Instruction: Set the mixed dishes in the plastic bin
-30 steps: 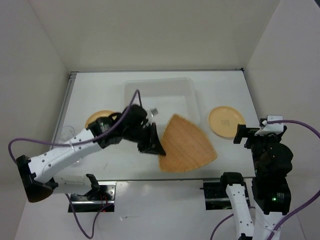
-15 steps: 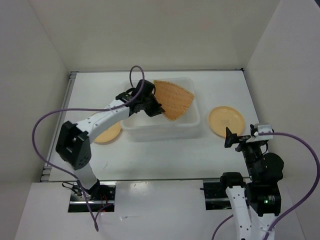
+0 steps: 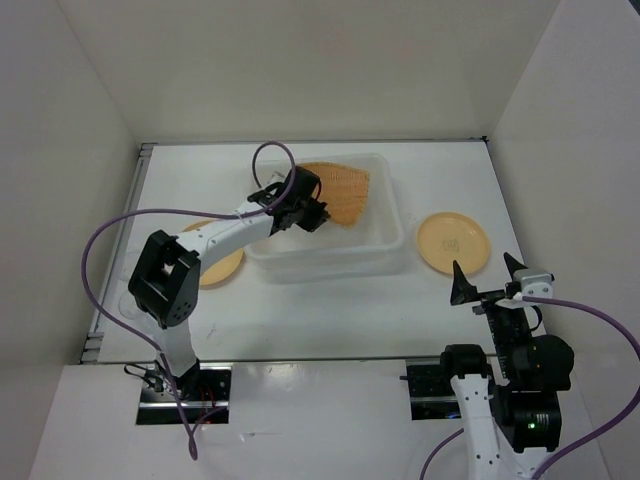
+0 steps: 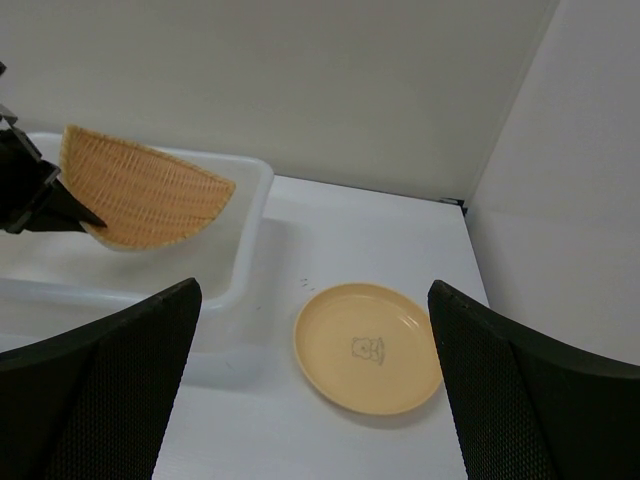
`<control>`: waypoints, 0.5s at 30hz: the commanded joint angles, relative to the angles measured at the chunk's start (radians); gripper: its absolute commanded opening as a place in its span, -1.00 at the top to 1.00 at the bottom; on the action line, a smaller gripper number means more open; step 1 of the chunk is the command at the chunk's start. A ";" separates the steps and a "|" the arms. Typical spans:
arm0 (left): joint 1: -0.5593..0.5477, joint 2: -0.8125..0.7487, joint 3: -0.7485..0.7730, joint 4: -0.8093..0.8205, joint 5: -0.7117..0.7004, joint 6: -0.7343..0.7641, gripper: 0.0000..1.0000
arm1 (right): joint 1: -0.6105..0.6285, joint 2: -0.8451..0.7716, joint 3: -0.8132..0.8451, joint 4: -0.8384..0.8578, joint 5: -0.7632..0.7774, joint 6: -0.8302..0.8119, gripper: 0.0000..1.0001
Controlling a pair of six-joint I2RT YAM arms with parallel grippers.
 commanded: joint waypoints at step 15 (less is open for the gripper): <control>-0.020 0.185 0.036 0.144 0.100 -0.038 -0.27 | 0.007 0.049 -0.012 0.071 0.019 0.005 -0.97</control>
